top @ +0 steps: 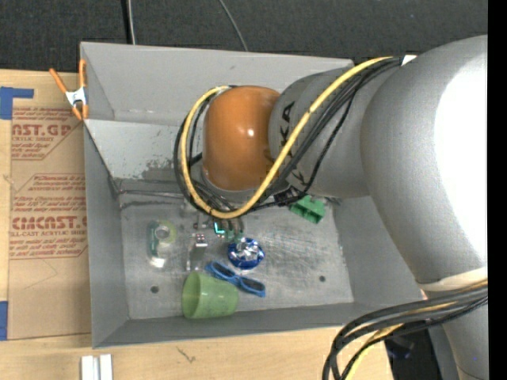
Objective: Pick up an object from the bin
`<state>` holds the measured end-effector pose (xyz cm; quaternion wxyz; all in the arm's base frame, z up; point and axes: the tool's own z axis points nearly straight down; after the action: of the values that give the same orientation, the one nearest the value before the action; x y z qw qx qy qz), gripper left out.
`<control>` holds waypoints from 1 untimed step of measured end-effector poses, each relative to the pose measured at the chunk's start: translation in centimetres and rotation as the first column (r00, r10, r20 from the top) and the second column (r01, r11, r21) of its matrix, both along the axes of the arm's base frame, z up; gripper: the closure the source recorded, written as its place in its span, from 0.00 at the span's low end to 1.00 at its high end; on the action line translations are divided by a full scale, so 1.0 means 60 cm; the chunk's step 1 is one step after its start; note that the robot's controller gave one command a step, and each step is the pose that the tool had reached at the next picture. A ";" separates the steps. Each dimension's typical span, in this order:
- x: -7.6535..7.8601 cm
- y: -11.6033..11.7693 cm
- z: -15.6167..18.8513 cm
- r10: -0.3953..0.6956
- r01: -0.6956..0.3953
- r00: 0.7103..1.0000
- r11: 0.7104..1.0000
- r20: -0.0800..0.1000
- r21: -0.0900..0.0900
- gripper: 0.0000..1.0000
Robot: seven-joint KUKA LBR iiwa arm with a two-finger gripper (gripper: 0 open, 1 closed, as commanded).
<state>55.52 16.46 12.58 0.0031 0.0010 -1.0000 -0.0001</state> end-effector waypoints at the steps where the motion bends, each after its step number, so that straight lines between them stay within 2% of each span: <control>1: -0.053 0.031 -0.088 -0.046 0.046 0.999 0.999 0.018 0.003 0.00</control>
Offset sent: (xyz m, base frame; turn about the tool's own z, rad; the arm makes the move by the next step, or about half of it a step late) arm -0.0349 0.0175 -0.0558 0.0450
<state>52.32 18.32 7.27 -0.0059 -0.0221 -0.9997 -0.0013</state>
